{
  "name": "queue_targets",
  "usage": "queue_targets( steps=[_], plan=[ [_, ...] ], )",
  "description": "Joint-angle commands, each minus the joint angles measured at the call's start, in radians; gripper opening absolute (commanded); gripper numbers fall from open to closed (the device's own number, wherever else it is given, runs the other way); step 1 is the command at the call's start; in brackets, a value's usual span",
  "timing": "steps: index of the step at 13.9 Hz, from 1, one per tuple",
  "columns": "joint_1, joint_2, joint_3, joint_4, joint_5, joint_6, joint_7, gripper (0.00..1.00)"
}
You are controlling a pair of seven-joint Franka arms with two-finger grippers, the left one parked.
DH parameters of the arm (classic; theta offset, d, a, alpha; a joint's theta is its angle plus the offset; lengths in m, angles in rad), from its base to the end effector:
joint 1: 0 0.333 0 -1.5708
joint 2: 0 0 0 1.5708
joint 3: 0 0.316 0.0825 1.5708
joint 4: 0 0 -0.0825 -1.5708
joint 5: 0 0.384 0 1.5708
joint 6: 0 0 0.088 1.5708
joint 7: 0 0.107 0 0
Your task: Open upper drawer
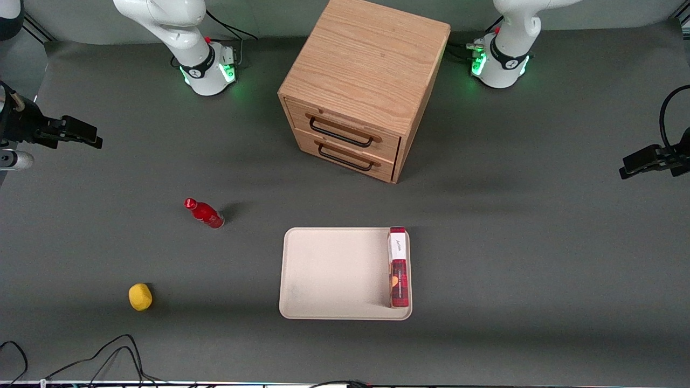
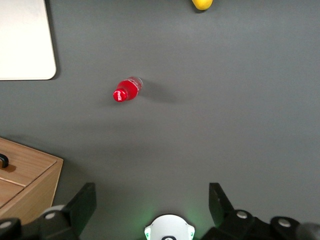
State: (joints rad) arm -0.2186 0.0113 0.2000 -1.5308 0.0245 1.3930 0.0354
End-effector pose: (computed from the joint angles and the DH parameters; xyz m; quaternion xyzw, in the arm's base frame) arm 0.5386 -0.0077 0.6228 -0.9968 0.0256 0.0745 0.0127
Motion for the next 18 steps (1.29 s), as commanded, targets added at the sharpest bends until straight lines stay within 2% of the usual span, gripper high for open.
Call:
queue_targets(
  steps=[1,3,8,14,18],
  plan=[
    [-0.036,-0.008,0.006,0.029,0.074,-0.014,-0.009,1.00],
    [-0.028,0.001,0.012,0.041,0.080,-0.011,-0.035,1.00],
    [-0.004,0.036,0.022,0.064,0.235,-0.003,-0.046,1.00],
    [0.186,0.094,0.047,0.077,0.227,0.020,-0.094,1.00],
    [0.295,0.139,0.059,0.075,0.224,0.134,-0.094,1.00]
  ],
)
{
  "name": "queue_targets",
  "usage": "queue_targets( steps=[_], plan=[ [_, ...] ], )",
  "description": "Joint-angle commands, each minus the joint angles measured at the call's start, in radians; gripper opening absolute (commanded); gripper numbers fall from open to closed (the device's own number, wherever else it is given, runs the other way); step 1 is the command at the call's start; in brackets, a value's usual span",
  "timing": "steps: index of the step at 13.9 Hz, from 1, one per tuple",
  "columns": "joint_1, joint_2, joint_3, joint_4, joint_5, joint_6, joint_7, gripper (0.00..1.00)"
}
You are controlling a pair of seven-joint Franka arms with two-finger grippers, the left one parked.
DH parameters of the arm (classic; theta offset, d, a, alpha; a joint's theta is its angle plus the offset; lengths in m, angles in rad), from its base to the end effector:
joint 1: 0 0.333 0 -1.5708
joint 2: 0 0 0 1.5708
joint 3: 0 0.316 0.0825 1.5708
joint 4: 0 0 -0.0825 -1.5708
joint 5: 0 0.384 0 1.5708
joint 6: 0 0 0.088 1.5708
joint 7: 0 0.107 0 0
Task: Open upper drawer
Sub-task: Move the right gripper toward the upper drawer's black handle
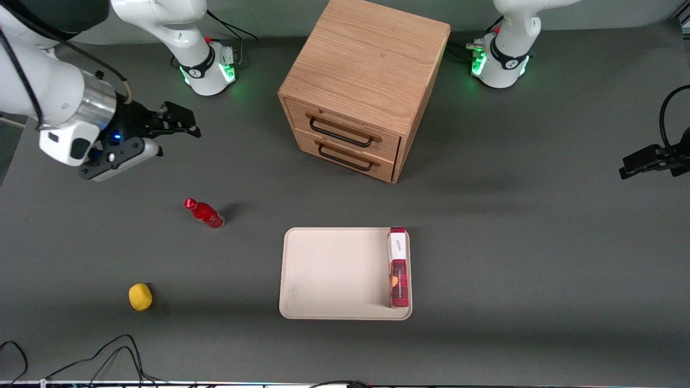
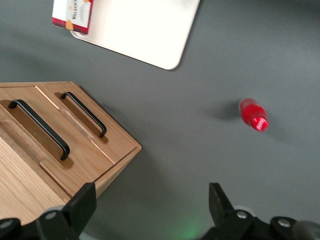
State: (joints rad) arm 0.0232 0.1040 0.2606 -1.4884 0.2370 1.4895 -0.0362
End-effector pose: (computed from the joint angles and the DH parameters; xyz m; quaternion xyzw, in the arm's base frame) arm 0.5480 0.1793 0.6033 -0.9769 -0.1614 0.0651 0.1244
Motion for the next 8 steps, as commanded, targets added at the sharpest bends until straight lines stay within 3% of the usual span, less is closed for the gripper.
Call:
queue_targets(
  steps=[1,8],
  plan=[
    [0.063,0.060,0.000,0.034,0.015,0.052,-0.039,1.00],
    [0.251,0.114,0.026,0.017,-0.007,0.178,-0.221,1.00]
  ],
)
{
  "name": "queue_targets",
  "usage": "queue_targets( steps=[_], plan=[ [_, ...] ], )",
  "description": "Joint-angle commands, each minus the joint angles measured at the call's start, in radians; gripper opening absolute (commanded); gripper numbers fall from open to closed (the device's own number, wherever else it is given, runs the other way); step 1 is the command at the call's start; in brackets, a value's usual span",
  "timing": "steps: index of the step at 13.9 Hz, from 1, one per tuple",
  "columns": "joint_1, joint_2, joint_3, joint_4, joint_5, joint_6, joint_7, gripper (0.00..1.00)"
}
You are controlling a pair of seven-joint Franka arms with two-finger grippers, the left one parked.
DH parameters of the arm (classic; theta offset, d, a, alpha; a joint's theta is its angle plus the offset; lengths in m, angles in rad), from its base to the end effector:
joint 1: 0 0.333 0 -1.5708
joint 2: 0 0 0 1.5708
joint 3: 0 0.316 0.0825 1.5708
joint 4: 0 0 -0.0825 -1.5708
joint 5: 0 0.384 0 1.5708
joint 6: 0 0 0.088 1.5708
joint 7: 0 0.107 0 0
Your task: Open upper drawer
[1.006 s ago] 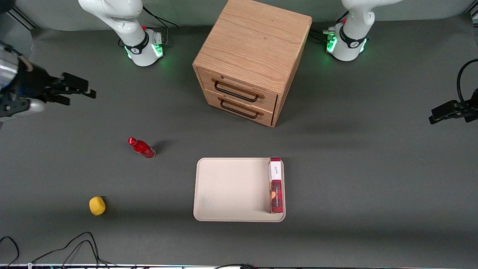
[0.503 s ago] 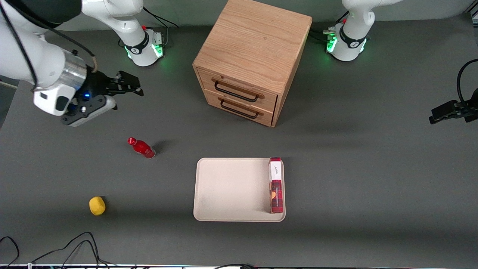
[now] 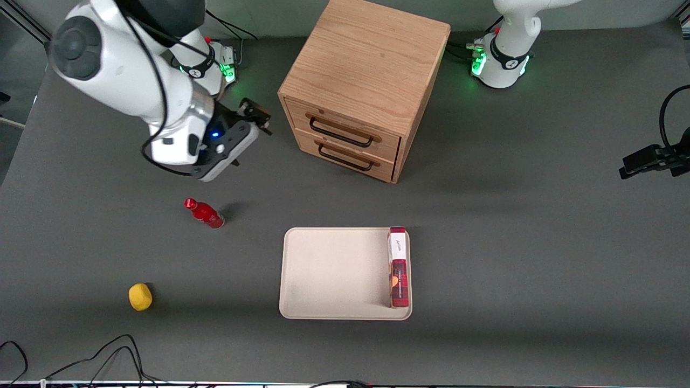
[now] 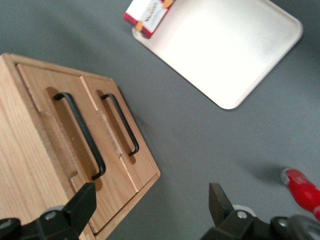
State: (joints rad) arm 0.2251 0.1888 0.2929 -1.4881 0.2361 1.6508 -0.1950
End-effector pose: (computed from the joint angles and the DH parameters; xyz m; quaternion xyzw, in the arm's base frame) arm 0.5302 0.3109 0.5685 -0.9316 -0.3334 0.0321 0.1409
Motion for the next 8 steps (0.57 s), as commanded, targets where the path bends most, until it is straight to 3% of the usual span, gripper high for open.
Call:
queue_targets(
  steps=[1,8],
  plan=[
    [0.065,0.034,-0.006,0.002,-0.006,0.030,-0.099,1.00],
    [0.111,0.081,0.046,-0.093,-0.004,0.168,-0.155,1.00]
  ],
)
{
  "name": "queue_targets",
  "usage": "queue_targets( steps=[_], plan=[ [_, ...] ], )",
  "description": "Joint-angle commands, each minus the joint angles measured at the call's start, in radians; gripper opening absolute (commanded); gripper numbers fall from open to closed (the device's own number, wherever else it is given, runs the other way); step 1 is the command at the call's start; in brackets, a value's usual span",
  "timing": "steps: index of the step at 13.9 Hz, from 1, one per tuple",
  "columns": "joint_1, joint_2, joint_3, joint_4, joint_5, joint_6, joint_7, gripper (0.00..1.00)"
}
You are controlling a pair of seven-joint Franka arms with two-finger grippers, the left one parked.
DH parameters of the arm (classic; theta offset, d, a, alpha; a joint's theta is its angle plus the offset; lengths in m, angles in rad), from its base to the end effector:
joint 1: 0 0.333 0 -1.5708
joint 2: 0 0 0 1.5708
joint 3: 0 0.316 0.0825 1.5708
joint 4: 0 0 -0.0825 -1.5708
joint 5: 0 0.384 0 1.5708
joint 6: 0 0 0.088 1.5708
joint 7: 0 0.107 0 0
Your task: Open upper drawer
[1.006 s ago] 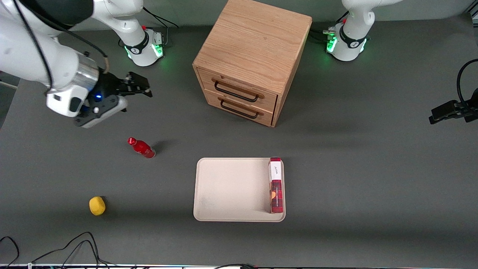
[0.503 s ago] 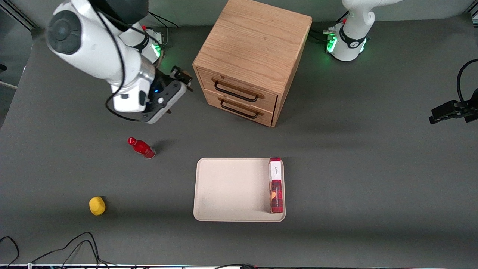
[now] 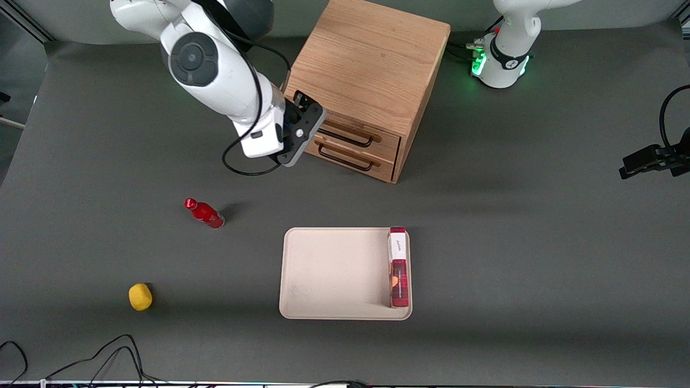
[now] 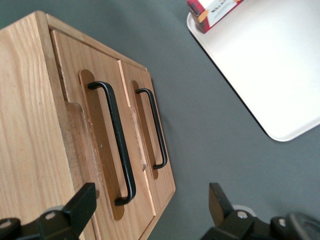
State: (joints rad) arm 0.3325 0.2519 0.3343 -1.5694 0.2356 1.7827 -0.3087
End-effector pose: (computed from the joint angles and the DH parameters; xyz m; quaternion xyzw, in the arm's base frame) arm 0.4978 0.3916 0.5048 -0.8865 -0.4358 0.0402 0.1504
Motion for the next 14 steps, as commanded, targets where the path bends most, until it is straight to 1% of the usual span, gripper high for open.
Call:
queue_targets(
  steps=[1,8,10,14],
  plan=[
    [0.023,0.020,0.008,-0.030,-0.004,0.058,-0.043,1.00],
    [0.046,0.026,0.025,-0.115,-0.018,0.184,-0.046,1.00],
    [0.049,0.033,0.025,-0.124,-0.039,0.201,-0.046,1.00],
    [0.053,0.047,0.025,-0.145,-0.044,0.236,-0.044,1.00]
  ],
)
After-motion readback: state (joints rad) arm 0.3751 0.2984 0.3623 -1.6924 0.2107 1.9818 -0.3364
